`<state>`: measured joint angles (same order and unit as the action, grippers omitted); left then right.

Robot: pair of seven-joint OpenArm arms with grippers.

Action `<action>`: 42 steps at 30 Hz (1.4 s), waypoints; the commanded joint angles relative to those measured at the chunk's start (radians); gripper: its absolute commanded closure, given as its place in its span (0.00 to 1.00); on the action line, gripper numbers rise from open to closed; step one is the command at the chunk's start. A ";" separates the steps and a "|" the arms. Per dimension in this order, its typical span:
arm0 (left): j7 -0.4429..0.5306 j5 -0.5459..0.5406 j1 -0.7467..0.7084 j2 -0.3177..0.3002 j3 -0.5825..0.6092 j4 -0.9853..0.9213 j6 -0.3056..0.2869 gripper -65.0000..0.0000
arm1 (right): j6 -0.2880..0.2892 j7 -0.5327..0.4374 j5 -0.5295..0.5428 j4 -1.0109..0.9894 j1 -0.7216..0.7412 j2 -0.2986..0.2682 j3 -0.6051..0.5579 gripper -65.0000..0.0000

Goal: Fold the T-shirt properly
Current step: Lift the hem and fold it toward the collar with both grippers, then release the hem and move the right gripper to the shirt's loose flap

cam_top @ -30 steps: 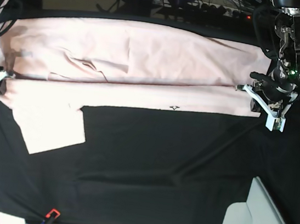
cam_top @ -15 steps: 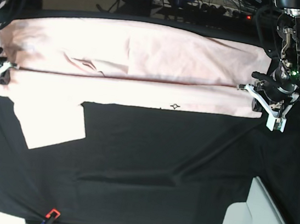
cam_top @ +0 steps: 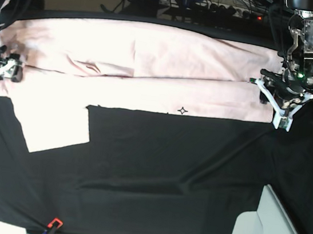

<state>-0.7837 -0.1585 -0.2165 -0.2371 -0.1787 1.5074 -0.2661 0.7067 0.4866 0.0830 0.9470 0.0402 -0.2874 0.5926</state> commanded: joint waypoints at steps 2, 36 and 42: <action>0.016 -0.002 0.009 -0.012 -0.037 0.046 0.003 0.50 | -0.009 -0.013 0.008 0.023 0.010 -0.006 0.063 0.36; -0.105 0.001 0.006 -0.017 -0.150 0.264 0.000 0.50 | -0.009 -0.240 -0.071 -0.627 0.573 -0.097 -0.135 0.29; -0.104 0.001 -0.002 -0.015 -0.150 0.264 0.000 0.50 | -0.009 -0.342 -0.068 -0.730 0.568 -0.097 -0.288 0.27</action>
<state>-0.9051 -0.1574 -0.2230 -0.2382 -0.3244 1.7542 -0.2672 0.6914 0.1711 -0.0013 0.2035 0.5770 -0.3618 0.3004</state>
